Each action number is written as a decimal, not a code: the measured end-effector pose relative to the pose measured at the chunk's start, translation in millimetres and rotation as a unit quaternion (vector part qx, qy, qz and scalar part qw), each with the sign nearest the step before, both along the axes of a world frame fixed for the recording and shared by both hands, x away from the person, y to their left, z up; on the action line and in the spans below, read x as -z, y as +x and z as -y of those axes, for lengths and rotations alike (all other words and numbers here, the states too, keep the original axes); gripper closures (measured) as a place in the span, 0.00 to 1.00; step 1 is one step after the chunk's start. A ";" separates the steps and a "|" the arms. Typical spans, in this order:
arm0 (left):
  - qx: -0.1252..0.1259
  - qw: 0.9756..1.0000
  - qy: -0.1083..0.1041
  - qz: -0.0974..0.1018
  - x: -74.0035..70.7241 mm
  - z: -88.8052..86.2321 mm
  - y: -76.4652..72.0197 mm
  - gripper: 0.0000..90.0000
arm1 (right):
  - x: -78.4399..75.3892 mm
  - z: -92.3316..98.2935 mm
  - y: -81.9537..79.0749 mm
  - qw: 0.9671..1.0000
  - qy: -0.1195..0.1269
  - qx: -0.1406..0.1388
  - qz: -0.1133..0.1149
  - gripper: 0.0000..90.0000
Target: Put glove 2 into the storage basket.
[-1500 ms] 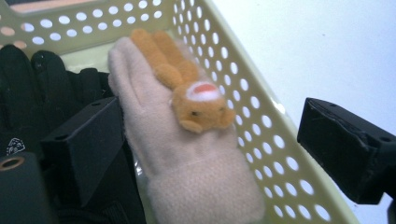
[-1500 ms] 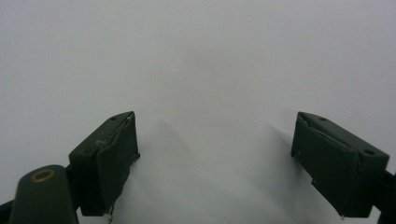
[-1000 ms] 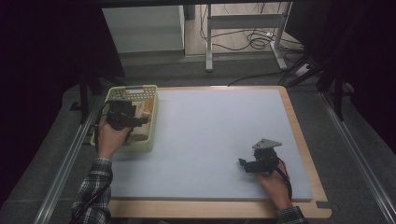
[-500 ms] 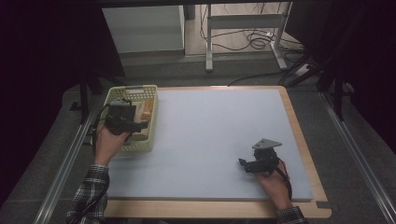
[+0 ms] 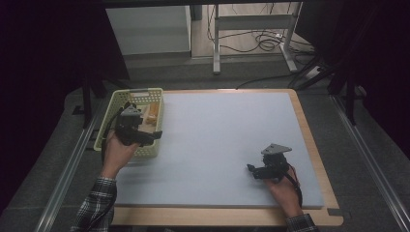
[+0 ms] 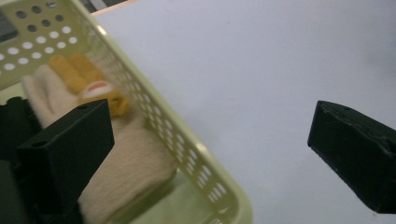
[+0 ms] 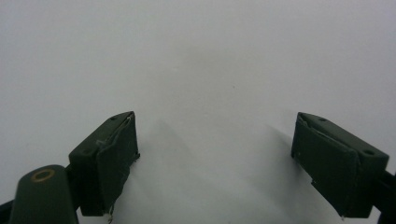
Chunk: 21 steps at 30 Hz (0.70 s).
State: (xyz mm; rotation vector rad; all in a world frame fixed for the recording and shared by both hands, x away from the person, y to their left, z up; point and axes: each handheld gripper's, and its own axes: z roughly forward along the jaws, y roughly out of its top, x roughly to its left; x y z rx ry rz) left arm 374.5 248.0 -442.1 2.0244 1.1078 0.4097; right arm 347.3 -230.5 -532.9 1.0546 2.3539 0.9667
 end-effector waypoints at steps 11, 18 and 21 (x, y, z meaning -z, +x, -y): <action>0.027 1.000 0.000 0.005 6.7 27.2 -5.5 0.01 | 0.0 0.0 0.0 1.000 0.000 0.000 0.000 0.16; 0.053 0.999 -0.002 0.015 7.7 50.3 -13.6 0.01 | 0.0 -0.1 -0.2 1.000 0.000 0.001 0.000 0.16; 0.065 0.998 -0.003 0.021 6.9 60.4 -18.8 0.01 | -0.2 -0.2 -0.3 1.000 0.001 0.001 -0.001 0.16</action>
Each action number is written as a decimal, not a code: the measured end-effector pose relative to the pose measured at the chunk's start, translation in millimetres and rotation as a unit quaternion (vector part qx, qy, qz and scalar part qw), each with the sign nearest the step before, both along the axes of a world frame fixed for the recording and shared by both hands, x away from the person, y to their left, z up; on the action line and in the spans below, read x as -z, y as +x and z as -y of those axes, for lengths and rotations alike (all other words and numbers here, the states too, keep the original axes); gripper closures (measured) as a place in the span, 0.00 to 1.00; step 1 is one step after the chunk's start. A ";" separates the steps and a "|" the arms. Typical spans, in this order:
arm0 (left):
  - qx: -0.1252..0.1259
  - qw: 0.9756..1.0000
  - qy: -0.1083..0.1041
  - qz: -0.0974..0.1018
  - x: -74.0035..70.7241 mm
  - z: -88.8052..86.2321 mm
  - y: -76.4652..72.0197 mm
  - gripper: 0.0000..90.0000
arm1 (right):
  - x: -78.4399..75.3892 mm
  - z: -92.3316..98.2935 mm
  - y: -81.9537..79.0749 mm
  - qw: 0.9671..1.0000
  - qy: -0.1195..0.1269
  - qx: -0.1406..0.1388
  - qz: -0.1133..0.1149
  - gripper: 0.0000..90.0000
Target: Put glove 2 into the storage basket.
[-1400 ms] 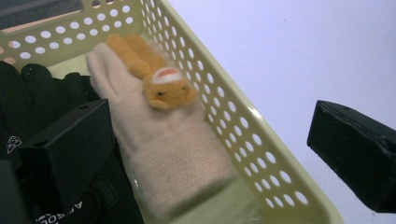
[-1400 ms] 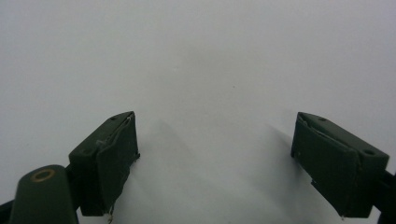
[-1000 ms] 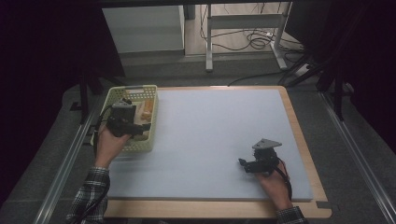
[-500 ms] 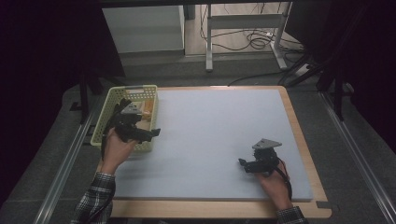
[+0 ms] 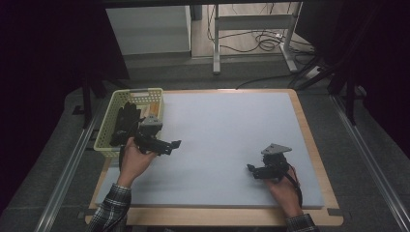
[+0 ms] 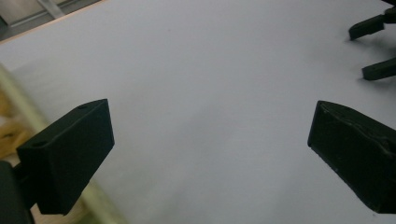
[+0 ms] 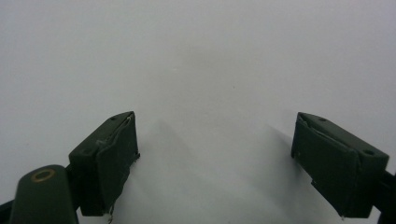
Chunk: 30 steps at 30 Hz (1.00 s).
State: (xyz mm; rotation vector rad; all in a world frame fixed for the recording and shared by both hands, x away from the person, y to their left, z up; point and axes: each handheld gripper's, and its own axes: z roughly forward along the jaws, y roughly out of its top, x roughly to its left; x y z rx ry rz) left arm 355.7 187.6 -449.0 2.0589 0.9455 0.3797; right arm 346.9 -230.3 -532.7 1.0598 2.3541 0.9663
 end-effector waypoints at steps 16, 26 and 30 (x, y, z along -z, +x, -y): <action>0.054 0.998 -0.001 0.017 12.3 39.8 -30.1 0.01 | 0.1 -0.1 0.0 1.000 -0.001 0.000 0.001 0.16; 0.069 0.998 0.001 0.006 40.1 50.2 -42.8 0.01 | 0.2 0.0 0.0 1.000 -0.001 -0.001 0.003 0.16; 0.068 0.998 -0.004 -0.005 51.7 47.8 -46.8 0.01 | 0.2 -0.1 0.0 1.000 -0.001 -0.001 0.003 0.16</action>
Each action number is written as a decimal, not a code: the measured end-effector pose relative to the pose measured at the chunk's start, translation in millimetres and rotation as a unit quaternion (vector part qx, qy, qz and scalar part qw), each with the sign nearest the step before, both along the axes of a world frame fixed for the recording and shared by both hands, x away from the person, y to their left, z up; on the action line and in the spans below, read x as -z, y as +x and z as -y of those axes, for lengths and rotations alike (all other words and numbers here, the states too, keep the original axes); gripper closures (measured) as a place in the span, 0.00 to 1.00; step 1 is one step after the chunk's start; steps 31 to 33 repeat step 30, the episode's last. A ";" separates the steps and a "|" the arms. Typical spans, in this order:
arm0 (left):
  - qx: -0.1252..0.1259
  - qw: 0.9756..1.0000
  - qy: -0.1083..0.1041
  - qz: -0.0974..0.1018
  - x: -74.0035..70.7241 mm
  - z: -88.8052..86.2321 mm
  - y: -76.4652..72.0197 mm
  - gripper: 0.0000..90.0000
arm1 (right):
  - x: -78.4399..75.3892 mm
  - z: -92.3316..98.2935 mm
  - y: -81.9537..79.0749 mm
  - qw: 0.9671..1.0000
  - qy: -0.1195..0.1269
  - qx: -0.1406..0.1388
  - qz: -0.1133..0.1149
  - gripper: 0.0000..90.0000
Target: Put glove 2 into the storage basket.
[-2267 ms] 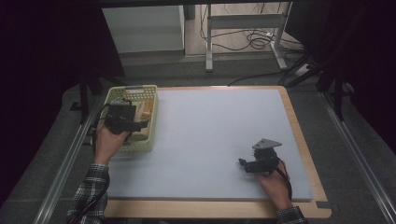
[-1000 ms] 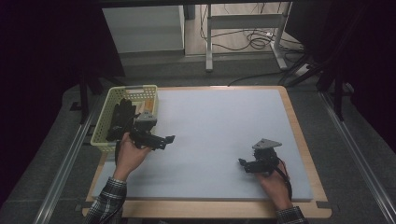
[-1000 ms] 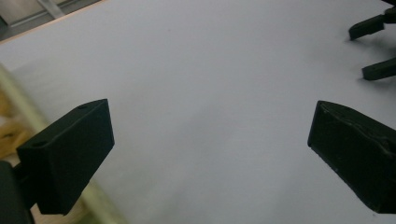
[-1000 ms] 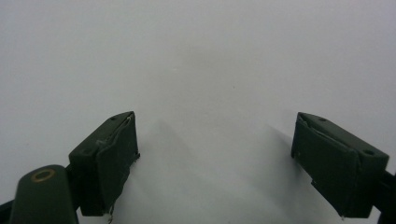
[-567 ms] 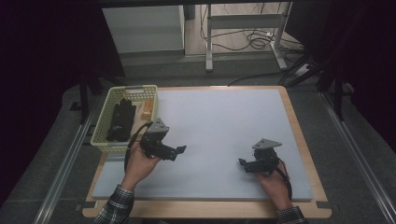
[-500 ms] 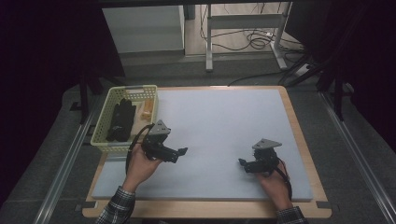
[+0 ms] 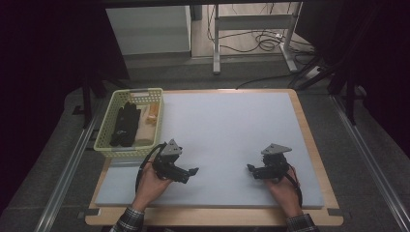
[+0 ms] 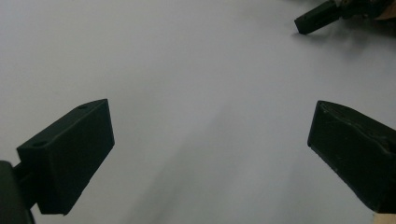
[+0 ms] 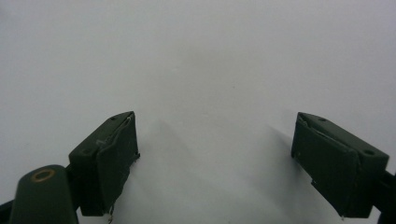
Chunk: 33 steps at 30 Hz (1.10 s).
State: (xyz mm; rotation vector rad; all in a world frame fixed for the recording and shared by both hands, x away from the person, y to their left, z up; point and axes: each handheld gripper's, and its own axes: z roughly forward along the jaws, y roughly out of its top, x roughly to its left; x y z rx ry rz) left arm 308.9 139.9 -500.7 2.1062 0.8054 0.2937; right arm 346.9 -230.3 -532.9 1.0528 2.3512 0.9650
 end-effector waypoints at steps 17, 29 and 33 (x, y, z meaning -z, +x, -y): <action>-0.018 0.999 0.040 -0.027 40.5 -10.2 -8.5 0.01 | 0.0 -0.3 -0.2 1.000 -0.001 0.000 0.002 0.16; -0.022 0.997 0.065 -0.034 48.8 -7.3 -9.6 0.00 | 0.2 -0.3 -0.9 1.000 -0.003 -0.001 0.005 0.16; -0.021 0.997 0.066 -0.033 48.8 -7.2 -9.7 0.00 | 0.1 -0.5 -1.0 1.000 -0.004 -0.001 0.006 0.16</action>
